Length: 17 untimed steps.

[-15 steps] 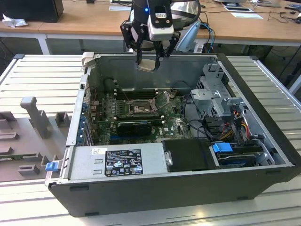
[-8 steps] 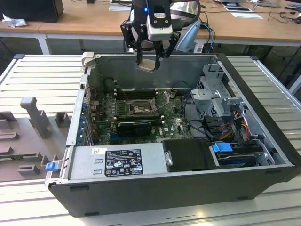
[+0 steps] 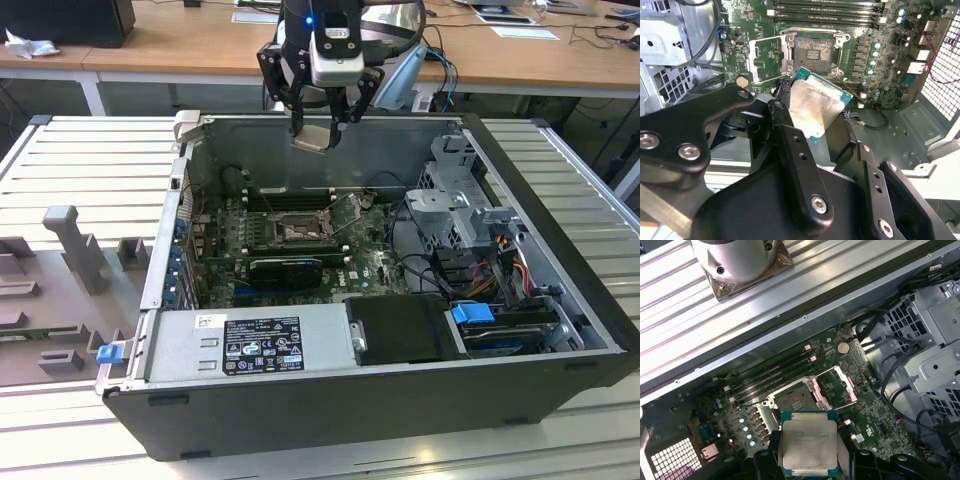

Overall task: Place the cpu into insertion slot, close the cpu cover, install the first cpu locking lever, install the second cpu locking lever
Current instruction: 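Place the cpu into insertion slot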

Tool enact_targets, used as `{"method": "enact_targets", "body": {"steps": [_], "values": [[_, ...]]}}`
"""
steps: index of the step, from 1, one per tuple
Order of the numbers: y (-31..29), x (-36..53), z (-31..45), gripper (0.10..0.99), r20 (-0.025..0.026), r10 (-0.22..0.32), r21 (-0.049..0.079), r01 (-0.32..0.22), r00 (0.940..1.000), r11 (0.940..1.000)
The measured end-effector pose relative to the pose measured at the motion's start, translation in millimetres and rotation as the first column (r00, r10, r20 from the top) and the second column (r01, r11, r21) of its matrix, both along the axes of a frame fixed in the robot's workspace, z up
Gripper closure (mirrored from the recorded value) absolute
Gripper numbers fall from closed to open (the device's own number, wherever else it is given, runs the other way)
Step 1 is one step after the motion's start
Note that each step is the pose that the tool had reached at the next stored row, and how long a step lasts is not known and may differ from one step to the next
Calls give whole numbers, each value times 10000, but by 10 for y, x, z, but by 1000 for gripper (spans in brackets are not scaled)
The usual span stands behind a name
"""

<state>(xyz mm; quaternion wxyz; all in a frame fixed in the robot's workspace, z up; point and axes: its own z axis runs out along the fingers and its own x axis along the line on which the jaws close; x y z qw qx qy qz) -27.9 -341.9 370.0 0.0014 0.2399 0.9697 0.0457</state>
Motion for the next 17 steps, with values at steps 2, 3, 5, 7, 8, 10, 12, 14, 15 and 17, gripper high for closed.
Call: {"method": "enact_targets", "body": {"steps": [2,3,5,7,8,10,12,14,15,17], "values": [[0,0,0,557,0,-38,0,38,10000,10000],[0,0,0,557,0,-60,0,60,10000,10000],[0,0,0,557,0,-79,0,79,10000,10000],[0,0,-3,557,0,-88,-1,88,10000,10000],[0,0,-4,557,-1,-91,-1,91,10000,10000],[0,0,-7,557,-1,-91,-1,91,10000,10000],[0,0,-11,557,0,-91,-1,91,10000,10000],[0,0,-14,557,-1,-91,-2,91,10000,10000],[0,0,-14,557,-1,-94,-1,94,10000,10000],[0,0,-15,557,-2,-115,0,115,9999,9999]]}}
